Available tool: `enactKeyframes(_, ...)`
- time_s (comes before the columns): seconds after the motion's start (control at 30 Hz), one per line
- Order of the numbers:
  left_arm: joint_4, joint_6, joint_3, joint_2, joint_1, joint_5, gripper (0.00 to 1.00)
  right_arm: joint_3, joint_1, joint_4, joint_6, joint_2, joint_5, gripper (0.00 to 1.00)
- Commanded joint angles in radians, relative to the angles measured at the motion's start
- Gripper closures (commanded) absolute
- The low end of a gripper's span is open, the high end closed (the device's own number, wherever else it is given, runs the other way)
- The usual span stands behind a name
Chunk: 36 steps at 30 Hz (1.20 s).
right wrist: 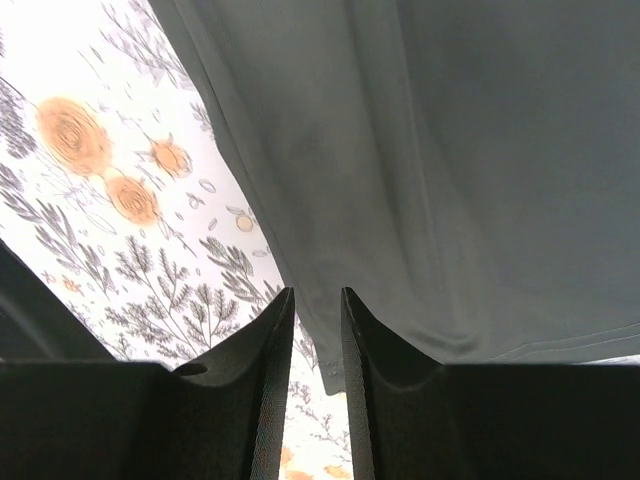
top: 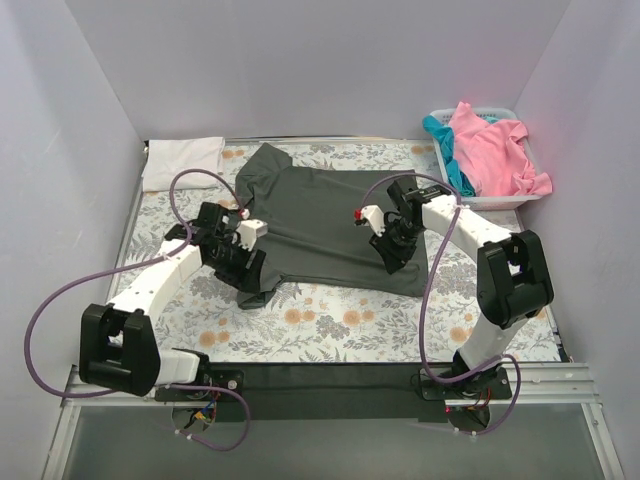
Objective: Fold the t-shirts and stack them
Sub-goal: Flatten the tshirt out
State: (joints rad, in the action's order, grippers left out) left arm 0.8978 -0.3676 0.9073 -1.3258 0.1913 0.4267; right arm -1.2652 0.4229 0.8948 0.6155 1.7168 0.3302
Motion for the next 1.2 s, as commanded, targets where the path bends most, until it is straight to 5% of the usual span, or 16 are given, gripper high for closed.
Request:
enactKeyframes(0.0, -0.095, -0.042, -0.011, 0.042, 0.083, -0.11, 0.43, 0.044, -0.016, -0.007, -0.01, 0.0, -0.034, 0.72)
enactKeyframes(0.37, -0.218, -0.037, -0.005, -0.138, 0.241, -0.273, 0.48, 0.124, -0.093, -0.007, 0.021, -0.059, -0.088, 0.72)
enactKeyframes(0.4, -0.218, -0.037, 0.008, -0.147, 0.247, -0.279, 0.52, 0.127, -0.098, -0.007, 0.023, -0.06, -0.088, 0.72)
enactKeyframes(0.53, -0.183, -0.016, 0.059, -0.159, 0.26, -0.229, 0.99, 0.132, -0.119, -0.008, 0.023, -0.066, -0.088, 0.73)
enactKeyframes(0.57, -0.172, -0.016, 0.074, -0.161, 0.269, -0.191, 1.0, 0.133, -0.121, -0.008, 0.023, -0.066, -0.089, 0.73)
enactKeyframes(0.8, -0.151, -0.089, 0.223, -0.275, 0.361, -0.039, 1.0, 0.115, -0.122, -0.007, 0.012, -0.045, -0.083, 0.75)
enactKeyframes(0.83, -0.154, -0.097, 0.231, -0.295, 0.362, -0.031, 0.97, 0.113, -0.122, -0.005, 0.01, -0.04, -0.083, 0.75)
enactKeyframes(1.0, -0.137, -0.09, 0.223, -0.275, 0.356, -0.034, 0.48, 0.099, -0.122, 0.001, 0.009, -0.029, -0.086, 0.75)
enactKeyframes(1.17, -0.065, -0.068, 0.188, -0.089, 0.283, 0.003, 0.49, 0.089, -0.122, 0.007, 0.009, -0.036, -0.085, 0.76)
